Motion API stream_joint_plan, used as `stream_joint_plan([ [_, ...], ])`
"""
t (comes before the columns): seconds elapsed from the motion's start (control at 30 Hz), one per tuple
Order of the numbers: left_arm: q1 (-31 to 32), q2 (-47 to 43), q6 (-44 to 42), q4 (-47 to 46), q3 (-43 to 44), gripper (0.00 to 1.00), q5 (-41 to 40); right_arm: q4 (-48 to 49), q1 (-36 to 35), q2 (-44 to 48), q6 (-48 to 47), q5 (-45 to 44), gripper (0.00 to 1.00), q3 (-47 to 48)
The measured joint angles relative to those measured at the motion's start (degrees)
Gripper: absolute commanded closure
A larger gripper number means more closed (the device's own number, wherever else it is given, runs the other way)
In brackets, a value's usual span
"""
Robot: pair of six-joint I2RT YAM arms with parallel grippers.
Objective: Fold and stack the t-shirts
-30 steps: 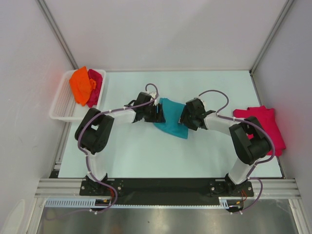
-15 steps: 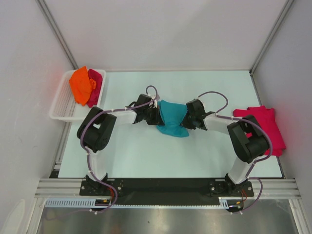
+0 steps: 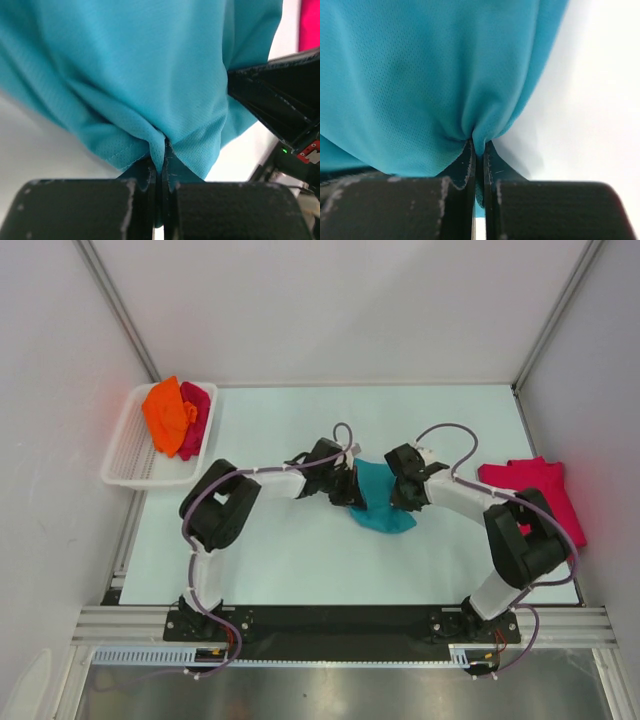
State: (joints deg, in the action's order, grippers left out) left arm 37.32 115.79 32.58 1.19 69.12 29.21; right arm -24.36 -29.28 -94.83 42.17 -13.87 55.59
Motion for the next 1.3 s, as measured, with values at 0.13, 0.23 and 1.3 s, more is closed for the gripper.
stream_joint_plan([
  [0.13, 3.9, 1.5, 2.3, -1.0, 2.8, 1.00, 2.1, -8.0, 1.2, 5.0, -1.4, -4.6, 1.00, 0.7],
  [0.23, 5.4, 2.7, 4.5, -2.2, 5.6, 1.00, 4.2, -12.2, 3.2, 8.7, -2.4, -6.8, 1.00, 2.3],
  [1.3, 21.8, 30.0, 33.0, -25.2, 37.9, 0.93, 14.5, -30.8, 26.8, 22.3, -12.1, -17.0, 1.00, 5.2],
])
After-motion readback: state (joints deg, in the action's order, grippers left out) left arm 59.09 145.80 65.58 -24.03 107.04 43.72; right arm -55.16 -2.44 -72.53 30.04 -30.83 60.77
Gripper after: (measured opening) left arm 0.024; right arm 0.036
